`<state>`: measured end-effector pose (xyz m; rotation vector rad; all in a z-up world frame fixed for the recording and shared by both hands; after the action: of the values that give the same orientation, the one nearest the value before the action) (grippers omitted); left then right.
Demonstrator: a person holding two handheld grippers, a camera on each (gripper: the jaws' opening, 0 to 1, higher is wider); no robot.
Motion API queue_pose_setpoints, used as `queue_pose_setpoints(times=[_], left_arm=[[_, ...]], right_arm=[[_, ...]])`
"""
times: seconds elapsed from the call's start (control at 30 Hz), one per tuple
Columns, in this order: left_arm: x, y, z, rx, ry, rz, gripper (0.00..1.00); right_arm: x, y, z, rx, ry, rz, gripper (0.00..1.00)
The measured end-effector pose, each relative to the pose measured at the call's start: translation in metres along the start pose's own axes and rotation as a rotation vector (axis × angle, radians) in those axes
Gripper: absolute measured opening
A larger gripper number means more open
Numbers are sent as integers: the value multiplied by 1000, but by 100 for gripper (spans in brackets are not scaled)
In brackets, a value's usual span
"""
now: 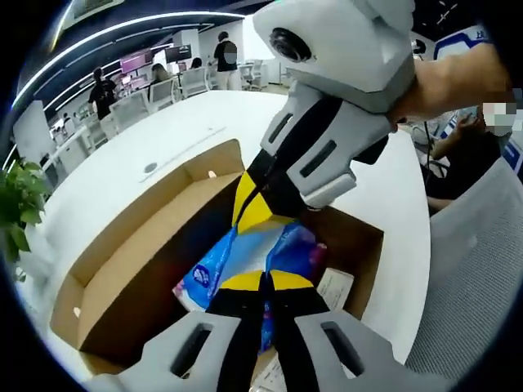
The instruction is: Operate the shoe box by opening the lid, removing the specified soft item, and placing it in the target area until the item is outside and the box remains undamaged.
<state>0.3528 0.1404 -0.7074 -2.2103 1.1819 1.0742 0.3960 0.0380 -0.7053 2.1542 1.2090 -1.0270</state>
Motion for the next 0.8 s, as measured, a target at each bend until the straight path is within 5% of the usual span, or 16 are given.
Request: queue_pose_setpoints(times=[0.8], left_arm=[[-37, 1, -23, -2, 48, -45, 0]], right_arm=[[-26, 1, -29, -41, 81, -10, 0]])
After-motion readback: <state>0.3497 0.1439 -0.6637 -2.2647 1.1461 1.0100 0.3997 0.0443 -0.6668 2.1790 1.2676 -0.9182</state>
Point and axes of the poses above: the point that each gripper's makers call its tool centre point, and the gripper's own axes: x roughly forward along the fingers, y roughly to its right, z roughly out of its underside, the point moved 8 cm from there along -x, roughly backward along the fingers, and after that the axes turned 7 degrees about -y, right-handed, at the moved point
